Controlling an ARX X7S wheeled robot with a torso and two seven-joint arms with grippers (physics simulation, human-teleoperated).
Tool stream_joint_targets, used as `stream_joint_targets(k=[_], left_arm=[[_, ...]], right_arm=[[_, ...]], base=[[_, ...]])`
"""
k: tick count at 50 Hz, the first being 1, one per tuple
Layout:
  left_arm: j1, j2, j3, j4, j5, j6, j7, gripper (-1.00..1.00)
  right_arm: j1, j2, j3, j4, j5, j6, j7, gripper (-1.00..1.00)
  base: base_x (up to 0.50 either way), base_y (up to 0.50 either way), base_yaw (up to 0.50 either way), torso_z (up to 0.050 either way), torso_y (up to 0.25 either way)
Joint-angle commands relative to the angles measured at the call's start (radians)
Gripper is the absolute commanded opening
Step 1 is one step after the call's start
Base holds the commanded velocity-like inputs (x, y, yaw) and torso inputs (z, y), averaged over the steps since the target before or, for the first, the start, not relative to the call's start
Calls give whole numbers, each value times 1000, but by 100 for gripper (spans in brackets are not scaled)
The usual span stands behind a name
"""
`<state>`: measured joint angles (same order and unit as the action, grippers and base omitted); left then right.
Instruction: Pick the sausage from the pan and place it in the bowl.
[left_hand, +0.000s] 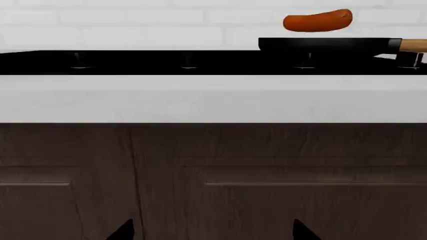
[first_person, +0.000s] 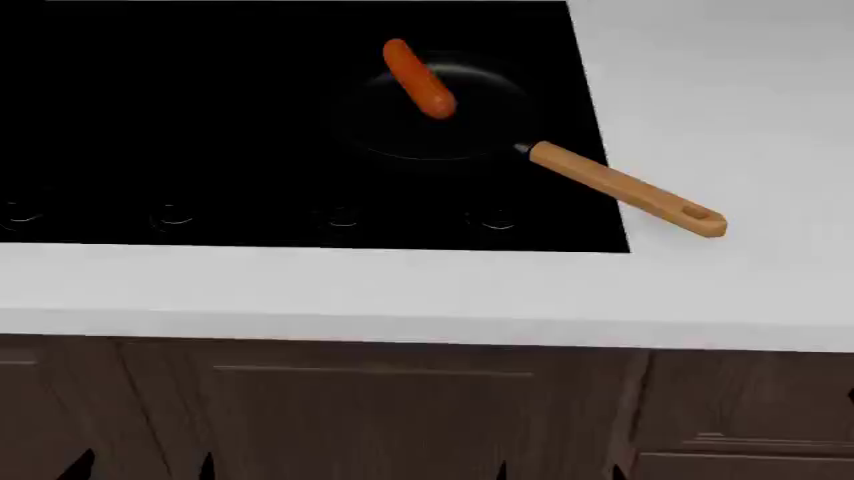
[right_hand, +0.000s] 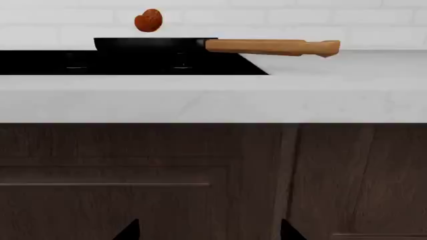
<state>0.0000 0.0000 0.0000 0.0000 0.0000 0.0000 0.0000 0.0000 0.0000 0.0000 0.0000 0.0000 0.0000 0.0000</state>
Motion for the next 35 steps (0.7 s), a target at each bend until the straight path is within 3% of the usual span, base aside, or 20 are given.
stream_joint_targets(k=[1,17,18,19,32,35], left_arm=[[-9,-25,29,-16,-25,8,-29,100],[1,-55,85,-13,-50,17,-65,100],[-43,-70,62,-153,-46,153,-118,100],[0,-10,11,0,-10,0,-11,100],[-4,-50,56,-23,-54,15,-52,100],[0,-62,58,56,-56,-50,-65,100]], right_arm=[[7,37,-49,12,0,-7,48,100],[-10,68,-75,-14,73,10,83,100],[27,79,-73,-39,-10,14,135,100],[0,9,-13,0,9,0,13,100],[5,50,-72,8,36,5,55,100],[12,58,-74,-26,24,32,80,100]], base=[[0,0,0,0,0],[0,0,0,0,0],[0,0,0,0,0],[0,0,0,0,0],[0,0,0,0,0],[0,0,0,0,0]])
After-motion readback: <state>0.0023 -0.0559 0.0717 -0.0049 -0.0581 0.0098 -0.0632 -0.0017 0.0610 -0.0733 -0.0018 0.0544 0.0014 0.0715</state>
